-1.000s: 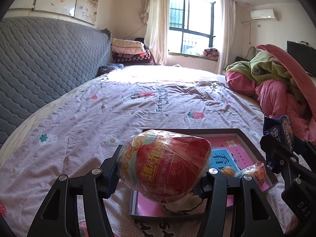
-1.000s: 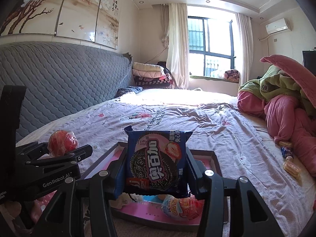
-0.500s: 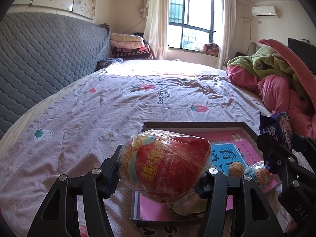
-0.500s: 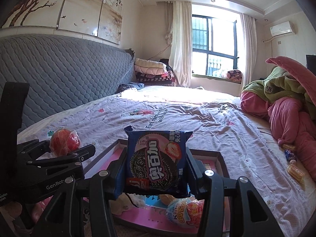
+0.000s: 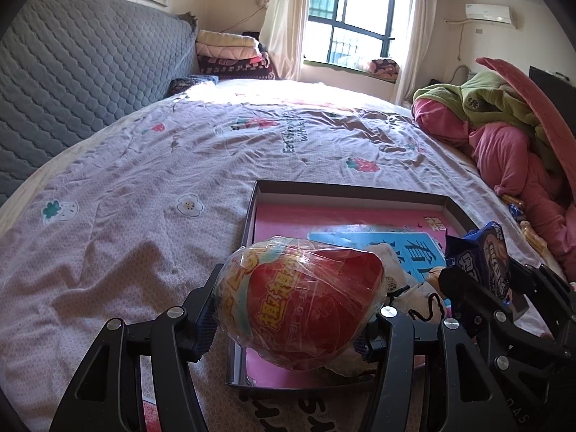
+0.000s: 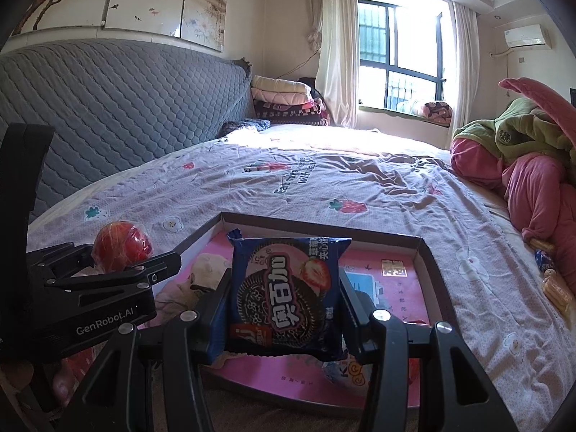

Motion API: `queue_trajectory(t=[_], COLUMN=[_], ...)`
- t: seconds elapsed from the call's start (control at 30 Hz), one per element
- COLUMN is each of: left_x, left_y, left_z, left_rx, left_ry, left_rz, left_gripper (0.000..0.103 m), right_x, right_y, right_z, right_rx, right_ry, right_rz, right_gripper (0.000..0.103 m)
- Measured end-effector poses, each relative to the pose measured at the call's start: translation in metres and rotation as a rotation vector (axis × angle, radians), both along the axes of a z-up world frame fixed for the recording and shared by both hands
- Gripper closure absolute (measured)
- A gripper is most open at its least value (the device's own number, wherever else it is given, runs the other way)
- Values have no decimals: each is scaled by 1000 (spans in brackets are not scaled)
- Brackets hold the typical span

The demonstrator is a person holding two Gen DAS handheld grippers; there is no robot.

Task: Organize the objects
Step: 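Lower the egg into the tray and open the left gripper while the right gripper lowers the cookie pack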

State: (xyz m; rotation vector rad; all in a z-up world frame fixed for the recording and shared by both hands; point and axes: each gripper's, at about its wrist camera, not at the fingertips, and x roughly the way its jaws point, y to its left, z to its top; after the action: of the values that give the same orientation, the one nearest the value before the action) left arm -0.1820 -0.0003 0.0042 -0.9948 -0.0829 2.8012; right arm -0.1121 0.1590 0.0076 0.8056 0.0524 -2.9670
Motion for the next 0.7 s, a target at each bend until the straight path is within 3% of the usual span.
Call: queue_trajectory(t=[0.7], left_x=[-14], left_y=[0], left_z=[-23], left_rx=[-10], left_ry=[-33], left_rz=[8], left_gripper=[42], right_x=[-18], right_y=[0], right_z=[-25], right_rx=[-15], right_ry=[-98], right_rz=[-10], right_gripper=[52])
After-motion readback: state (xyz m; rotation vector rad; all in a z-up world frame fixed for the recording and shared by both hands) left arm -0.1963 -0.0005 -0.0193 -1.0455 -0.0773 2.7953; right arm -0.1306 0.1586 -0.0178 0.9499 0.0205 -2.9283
